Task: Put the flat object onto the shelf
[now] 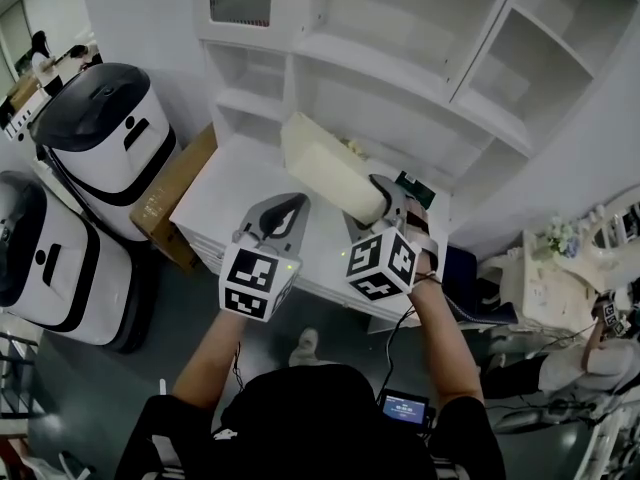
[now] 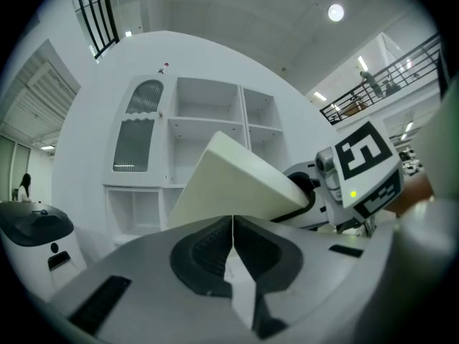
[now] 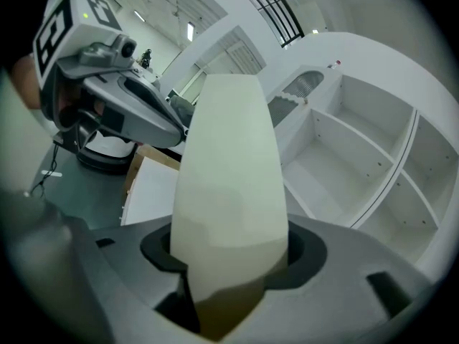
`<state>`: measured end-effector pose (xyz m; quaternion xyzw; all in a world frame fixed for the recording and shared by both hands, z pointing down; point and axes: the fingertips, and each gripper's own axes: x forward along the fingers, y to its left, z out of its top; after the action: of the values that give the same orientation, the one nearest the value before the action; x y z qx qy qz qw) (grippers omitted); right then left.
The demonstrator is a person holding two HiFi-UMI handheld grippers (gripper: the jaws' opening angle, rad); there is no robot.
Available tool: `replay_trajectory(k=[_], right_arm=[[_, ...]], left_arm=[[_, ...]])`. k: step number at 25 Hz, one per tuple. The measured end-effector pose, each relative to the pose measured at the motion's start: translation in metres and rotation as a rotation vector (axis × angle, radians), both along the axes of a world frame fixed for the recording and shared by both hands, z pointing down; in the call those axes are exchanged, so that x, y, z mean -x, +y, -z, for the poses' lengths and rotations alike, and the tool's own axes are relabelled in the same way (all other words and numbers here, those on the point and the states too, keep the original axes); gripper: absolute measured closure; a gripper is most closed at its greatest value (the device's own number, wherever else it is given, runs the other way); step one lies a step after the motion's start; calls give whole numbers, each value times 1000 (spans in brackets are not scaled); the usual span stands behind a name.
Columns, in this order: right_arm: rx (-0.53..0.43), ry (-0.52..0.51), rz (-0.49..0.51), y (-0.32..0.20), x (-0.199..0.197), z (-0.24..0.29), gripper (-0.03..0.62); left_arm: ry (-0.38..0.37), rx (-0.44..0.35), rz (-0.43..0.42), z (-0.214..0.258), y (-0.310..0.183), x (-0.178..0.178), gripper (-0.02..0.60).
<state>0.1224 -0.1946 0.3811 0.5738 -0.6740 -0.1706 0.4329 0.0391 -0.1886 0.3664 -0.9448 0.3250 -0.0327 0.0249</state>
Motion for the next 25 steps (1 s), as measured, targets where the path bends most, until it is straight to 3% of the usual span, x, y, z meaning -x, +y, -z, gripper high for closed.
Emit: replay_trajectory(k=[25], right_arm=[[51, 281, 63, -71, -43, 7, 338]], left_arm=[[54, 16, 11, 13, -77, -38, 574]])
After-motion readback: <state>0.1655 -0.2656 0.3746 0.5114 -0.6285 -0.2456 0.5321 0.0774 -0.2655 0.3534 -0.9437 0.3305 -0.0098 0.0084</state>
